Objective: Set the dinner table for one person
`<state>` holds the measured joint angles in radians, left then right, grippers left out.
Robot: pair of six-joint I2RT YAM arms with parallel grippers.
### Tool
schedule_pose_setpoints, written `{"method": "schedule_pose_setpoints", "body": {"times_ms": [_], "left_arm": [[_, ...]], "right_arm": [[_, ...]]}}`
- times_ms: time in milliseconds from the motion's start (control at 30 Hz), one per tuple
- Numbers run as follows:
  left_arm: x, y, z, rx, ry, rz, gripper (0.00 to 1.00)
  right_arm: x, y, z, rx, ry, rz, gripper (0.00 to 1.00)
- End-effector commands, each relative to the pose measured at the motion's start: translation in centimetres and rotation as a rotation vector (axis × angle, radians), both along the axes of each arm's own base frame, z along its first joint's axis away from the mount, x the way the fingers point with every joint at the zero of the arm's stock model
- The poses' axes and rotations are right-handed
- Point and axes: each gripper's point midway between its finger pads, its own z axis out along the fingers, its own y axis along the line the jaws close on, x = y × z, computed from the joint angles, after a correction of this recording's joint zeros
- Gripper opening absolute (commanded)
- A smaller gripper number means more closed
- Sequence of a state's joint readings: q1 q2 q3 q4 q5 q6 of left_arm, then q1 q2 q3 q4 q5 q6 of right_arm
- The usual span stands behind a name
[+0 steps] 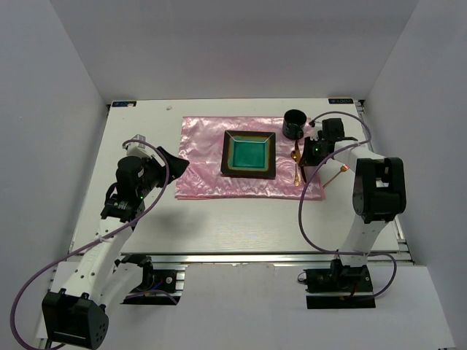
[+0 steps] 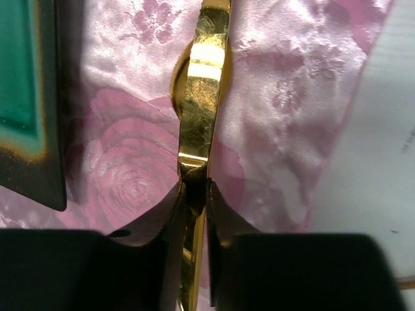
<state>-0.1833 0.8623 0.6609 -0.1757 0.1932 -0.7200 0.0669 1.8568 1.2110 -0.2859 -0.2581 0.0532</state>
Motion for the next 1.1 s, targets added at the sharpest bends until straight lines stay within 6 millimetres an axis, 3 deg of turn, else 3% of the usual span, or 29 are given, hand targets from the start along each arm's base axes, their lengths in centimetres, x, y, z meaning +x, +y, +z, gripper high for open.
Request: {"method": "schedule_pose_setpoints", "body": {"times_ms": [0,200,400,433,633,833,1067], "left_arm": [[0.3,0.1,1.1,-0.006,-0.029,0.014,0.83],[0.1,0.1,0.9,-0.017,-0.031,0.016,0.83],[0.0,0.2,0.8,-0.010,-0.032,0.015,0.83],[0.0,0.2,0.7,-0.012,-0.032,0.014,0.83],[0.1,0.0,0.6,-0.015,-0.035,0.005,0.83],[0.1,0.0,0.4,-0.013,-0.030,0.003,0.83],[0.1,0.1,0.4,-0.014,-0.026,0.010,0.83]], "right_arm": [[2.1,0.6,2.0,0.014,-0.075,-0.004,0.25],[0.6,-0.5,2.4,-0.005,-0.067,-0.025,0.30],[-1.2,-3.2,4.1,-0.026,-0.087,-0.124,0.29],[-1.2,-5.1,4.7,-0.036,-0.101,-0.175,0.28],[-2.4,-11.3,3.4,-0.196,-0.052,-0.412,0.24],[-3.1,-12.7,2.2,-0.221,-0.016,-0.488,0.24],[-2.2,-13.6,0.2,-0.253,0.040,-0.531,0.28]]}}
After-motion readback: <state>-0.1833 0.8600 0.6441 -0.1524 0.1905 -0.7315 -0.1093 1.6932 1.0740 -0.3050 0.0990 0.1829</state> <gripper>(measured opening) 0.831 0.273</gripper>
